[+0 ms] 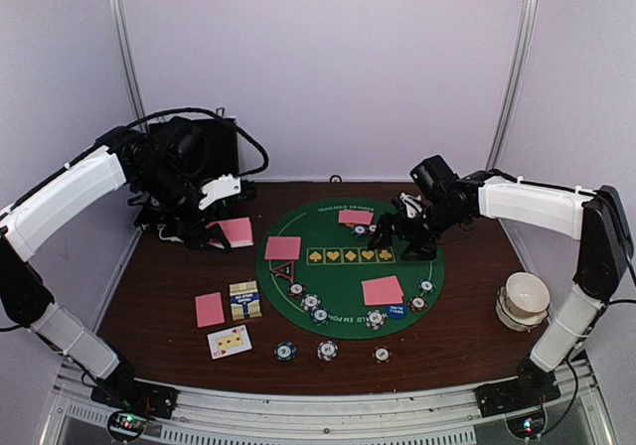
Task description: Distribute texas hold em gaming equipment
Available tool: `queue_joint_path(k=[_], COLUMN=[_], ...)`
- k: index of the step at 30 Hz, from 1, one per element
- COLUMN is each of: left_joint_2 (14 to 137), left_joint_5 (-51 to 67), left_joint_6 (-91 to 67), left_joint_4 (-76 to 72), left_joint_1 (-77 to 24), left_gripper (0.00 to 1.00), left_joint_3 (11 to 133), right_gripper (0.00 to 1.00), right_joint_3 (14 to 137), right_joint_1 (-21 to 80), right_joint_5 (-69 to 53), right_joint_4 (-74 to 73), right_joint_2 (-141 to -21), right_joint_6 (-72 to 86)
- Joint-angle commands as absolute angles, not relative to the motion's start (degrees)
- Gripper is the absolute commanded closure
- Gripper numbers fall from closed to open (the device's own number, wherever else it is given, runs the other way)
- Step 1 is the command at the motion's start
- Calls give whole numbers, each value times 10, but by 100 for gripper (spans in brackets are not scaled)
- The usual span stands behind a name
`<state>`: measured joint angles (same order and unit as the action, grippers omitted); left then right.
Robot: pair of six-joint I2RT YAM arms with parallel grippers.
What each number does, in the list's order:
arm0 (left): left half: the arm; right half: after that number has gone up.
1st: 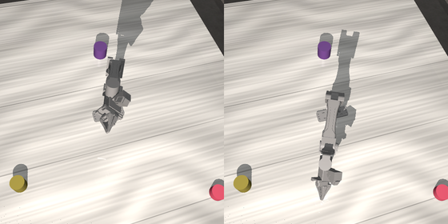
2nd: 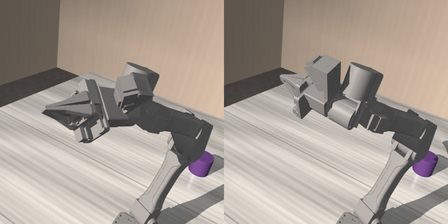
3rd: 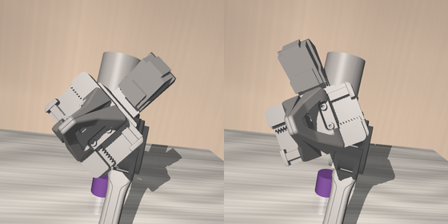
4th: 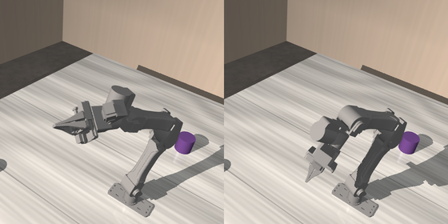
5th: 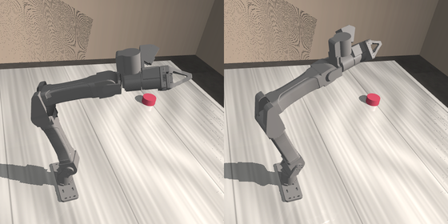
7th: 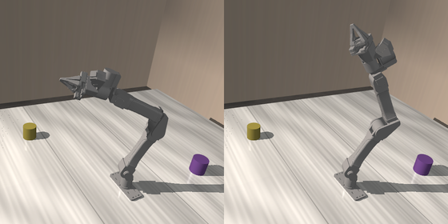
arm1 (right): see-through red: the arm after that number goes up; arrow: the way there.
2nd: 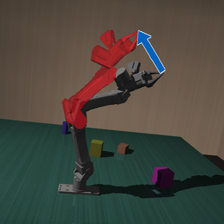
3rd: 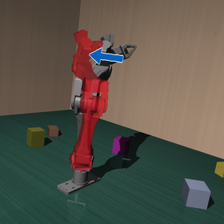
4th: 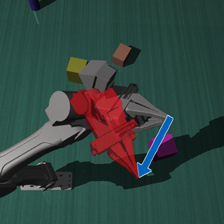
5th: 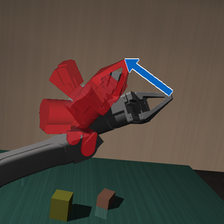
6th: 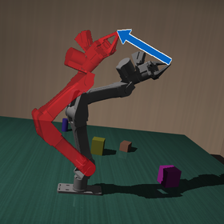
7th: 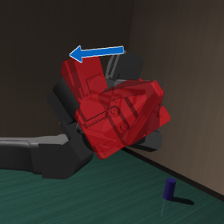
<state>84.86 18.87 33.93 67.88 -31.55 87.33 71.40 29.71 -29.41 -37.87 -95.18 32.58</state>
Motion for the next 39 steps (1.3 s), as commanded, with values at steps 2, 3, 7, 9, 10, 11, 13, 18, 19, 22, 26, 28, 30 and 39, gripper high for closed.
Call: queue_joint_path(k=[2, 3, 7, 9, 10, 11, 13, 18, 19, 22, 26, 28, 30, 39], left_joint_2=[850, 851, 850, 850, 849, 849, 848, 847, 847, 849, 849, 849, 850, 851], left_joint_5=[208, 207, 204, 203, 201, 201, 203, 204, 205, 205, 205, 206, 205, 207], left_joint_6=[336, 336, 336, 335, 334, 333, 333, 327, 326, 323, 323, 323, 323, 324], left_joint_4=[673, 672, 673, 671, 669, 669, 669, 663, 663, 662, 662, 662, 662, 662], left_joint_1=[-313, -314, -313, -313, -314, -314, -314, -313, -313, -313, -314, -313, -313, -313], left_gripper=[100, 100, 100, 100, 100, 100, 100, 100, 100, 100, 100, 100, 100, 100], left_joint_3=[891, 890, 891, 891, 890, 890, 889, 889, 889, 888, 889, 889, 889, 890], right_gripper=[0, 0, 0, 1, 0, 0, 0, 1, 2, 4, 5, 6, 6, 7], right_joint_3=[762, 766, 785, 792, 794, 795, 800, 828, 832, 846, 852, 854, 855, 835], right_joint_1=[352, 362, 402, 420, 429, 437, 454, 486, 491, 504, 513, 516, 518, 518], right_joint_5=[-317, -323, -355, -366, -370, -375, -385, -393, -394, -396, -406, -411, -413, -408], right_joint_4=[-296, -277, -200, -156, -134, -105, -60, -2, 17, 41, 77, 90, 95, 91], right_joint_2=[-928, -932, -957, -971, -979, -986, -1005, -1054, -1061, -1084, -1104, -1109, -1111, -1088], right_joint_6=[399, 415, 471, 500, 515, 532, 561, 601, 608, 622, 644, 650, 652, 648])
